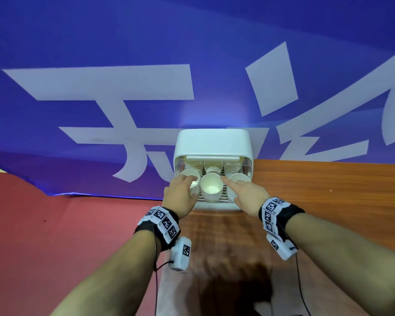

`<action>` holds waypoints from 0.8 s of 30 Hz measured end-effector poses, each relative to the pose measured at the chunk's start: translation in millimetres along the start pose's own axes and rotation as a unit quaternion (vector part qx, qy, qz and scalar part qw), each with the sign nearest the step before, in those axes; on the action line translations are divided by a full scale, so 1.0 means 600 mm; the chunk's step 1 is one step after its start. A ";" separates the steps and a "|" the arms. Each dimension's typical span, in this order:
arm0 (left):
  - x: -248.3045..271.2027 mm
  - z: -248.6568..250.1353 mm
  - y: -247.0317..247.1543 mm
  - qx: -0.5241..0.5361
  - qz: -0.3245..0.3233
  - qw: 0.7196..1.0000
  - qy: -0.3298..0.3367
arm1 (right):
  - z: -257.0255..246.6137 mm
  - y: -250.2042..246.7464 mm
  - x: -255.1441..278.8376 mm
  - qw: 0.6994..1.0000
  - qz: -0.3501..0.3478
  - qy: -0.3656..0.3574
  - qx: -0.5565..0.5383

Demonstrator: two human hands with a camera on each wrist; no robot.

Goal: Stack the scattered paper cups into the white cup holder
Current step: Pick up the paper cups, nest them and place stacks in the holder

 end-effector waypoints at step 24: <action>-0.070 -0.010 0.076 -0.054 -0.157 0.986 0.032 | -0.022 0.022 -0.052 0.998 -0.047 0.013 0.036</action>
Point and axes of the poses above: each hand's wrist, its own x-axis away from the middle knuckle, its own y-axis out of the palm, z = x × y, the point moved 4 cm from there along -x, towards the middle knuckle, and after that the axes turned 10 degrees about -z, right-handed, at the moved point
